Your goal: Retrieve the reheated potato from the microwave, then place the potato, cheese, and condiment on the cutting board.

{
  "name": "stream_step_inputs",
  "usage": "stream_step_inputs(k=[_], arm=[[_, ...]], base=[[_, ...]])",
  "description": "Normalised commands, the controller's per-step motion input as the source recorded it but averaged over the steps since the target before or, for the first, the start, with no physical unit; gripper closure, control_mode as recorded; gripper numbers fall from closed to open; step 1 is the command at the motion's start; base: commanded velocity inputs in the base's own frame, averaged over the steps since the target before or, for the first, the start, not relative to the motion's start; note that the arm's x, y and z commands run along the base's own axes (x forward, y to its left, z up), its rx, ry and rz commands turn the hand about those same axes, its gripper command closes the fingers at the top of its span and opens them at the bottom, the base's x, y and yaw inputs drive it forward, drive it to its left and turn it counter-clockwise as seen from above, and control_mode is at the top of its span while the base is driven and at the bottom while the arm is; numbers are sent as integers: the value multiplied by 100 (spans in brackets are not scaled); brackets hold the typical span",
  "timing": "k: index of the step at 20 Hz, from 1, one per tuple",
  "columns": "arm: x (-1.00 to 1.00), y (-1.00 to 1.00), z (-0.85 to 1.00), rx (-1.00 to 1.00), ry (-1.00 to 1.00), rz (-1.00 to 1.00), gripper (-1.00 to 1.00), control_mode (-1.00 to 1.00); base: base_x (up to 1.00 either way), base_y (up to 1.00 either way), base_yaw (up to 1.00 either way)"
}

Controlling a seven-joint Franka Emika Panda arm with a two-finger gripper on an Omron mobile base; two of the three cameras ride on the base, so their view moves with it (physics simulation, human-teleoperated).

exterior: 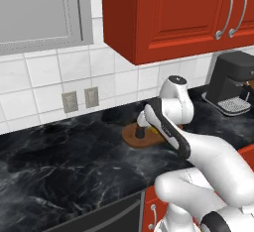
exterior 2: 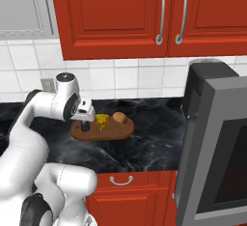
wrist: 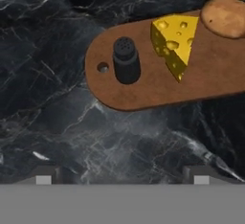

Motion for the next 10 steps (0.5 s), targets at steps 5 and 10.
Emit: stream_step_inputs(k=[5,10], arm=[[-52,-18,26,0,0,-6,-100,-100],[-59,-13,21,0,-3,-5,-100,-100]], base=[[0,0,0],[0,0,0]])
